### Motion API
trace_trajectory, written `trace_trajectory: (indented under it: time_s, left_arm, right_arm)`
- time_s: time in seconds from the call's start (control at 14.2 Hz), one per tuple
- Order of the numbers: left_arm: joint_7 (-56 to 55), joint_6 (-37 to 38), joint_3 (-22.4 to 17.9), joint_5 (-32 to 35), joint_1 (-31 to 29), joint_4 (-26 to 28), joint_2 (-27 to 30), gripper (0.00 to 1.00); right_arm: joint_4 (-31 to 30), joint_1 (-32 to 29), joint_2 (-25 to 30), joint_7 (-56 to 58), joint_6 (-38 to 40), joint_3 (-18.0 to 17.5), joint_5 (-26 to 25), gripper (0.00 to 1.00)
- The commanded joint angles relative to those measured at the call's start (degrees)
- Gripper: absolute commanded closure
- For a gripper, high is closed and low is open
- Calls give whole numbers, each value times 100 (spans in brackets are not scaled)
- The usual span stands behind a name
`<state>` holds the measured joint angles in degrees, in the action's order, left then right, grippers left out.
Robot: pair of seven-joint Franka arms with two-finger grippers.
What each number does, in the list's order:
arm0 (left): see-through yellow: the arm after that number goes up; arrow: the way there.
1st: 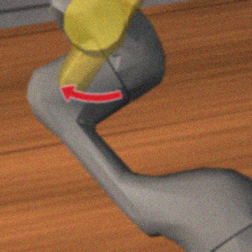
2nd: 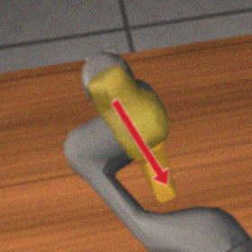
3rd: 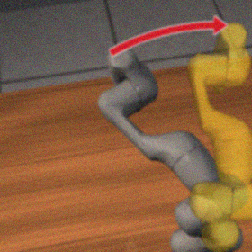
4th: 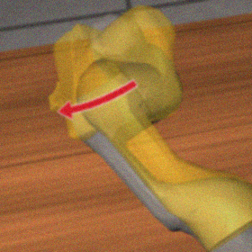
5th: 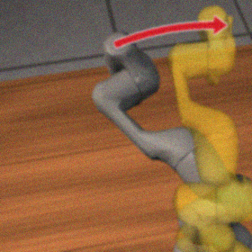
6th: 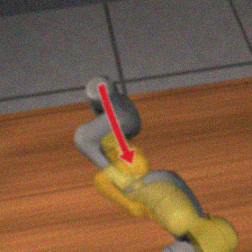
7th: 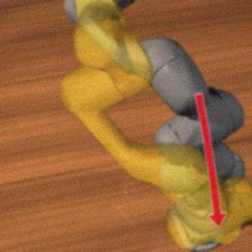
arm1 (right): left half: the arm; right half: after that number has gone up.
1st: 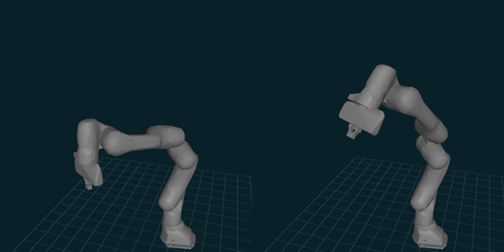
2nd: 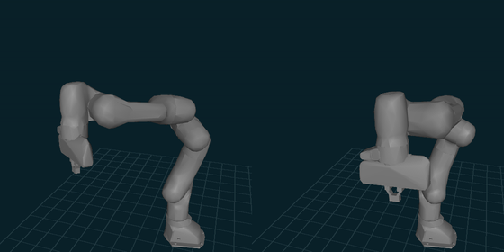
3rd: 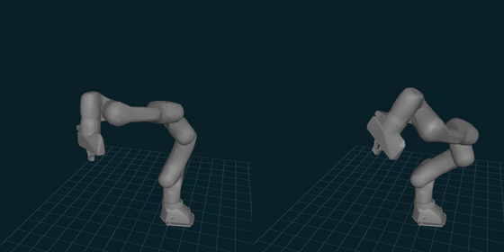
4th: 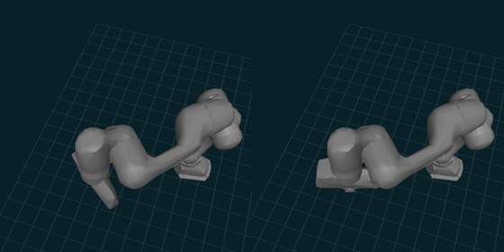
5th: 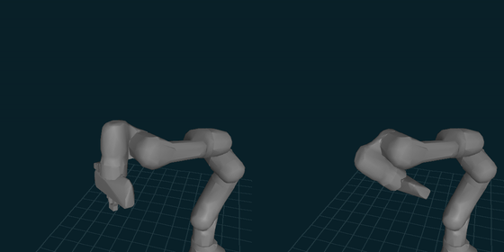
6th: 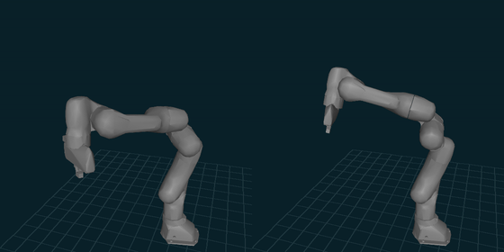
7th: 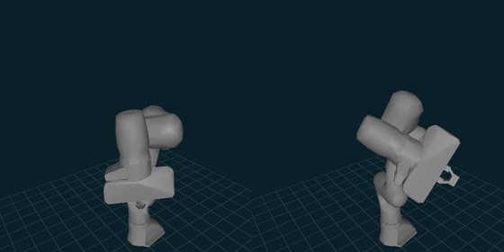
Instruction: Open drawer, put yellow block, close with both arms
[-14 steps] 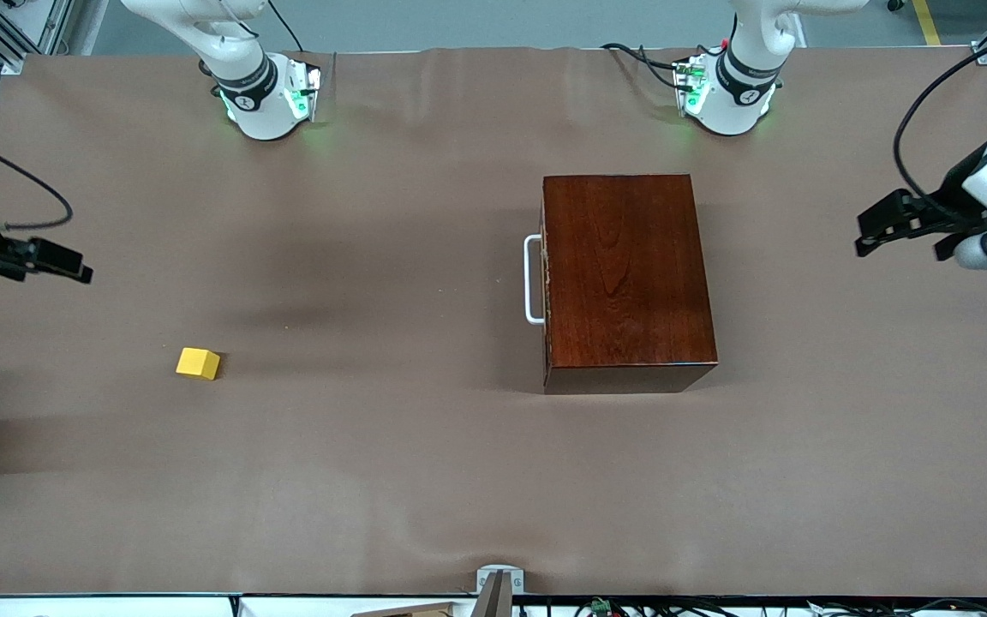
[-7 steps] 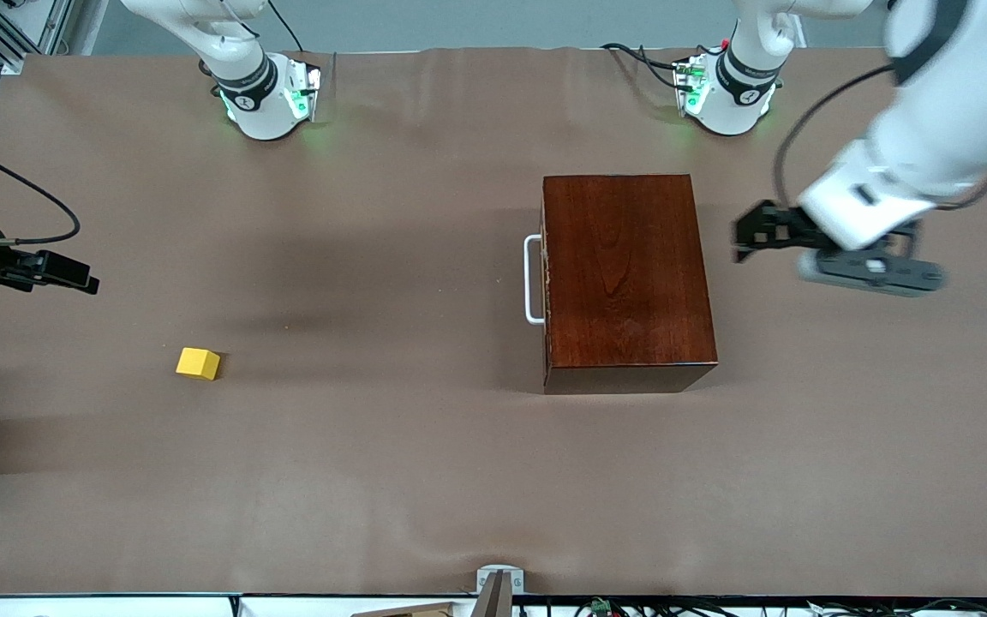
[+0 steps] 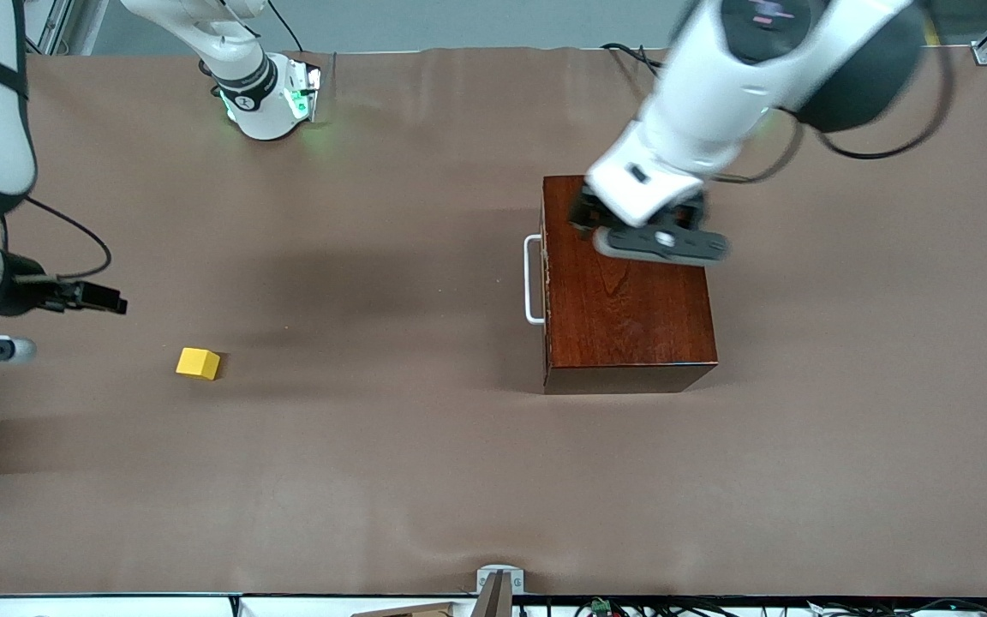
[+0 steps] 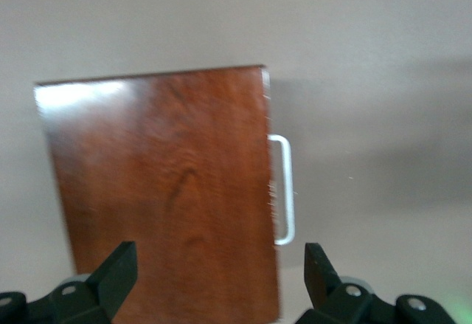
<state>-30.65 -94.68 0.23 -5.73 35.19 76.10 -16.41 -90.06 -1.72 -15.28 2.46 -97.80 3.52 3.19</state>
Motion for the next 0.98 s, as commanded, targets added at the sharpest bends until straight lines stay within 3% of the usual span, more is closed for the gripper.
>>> trace_trajectory:
  time_s: [0.0,0.14,0.35,0.91]
  left_arm:
    - [-572,64,-102,142,557,-332,-309,0]
    - [-889,64,-103,580,1022,-333,-476,0]
    - [-1074,55,-129,643,1384,-350,-801,0]
    - [-1566,-480,-138,969,1613,-543,-1715,0]
  right_arm:
    - [165,49,-431,9,-457,-1,-47,0]
    - [121,49,-668,9,-591,8,-38,0]
    - [-72,-3,-1143,17,-1098,8,-64,0]
    - [-1732,-30,-1171,9,-3533,17,-73,0]
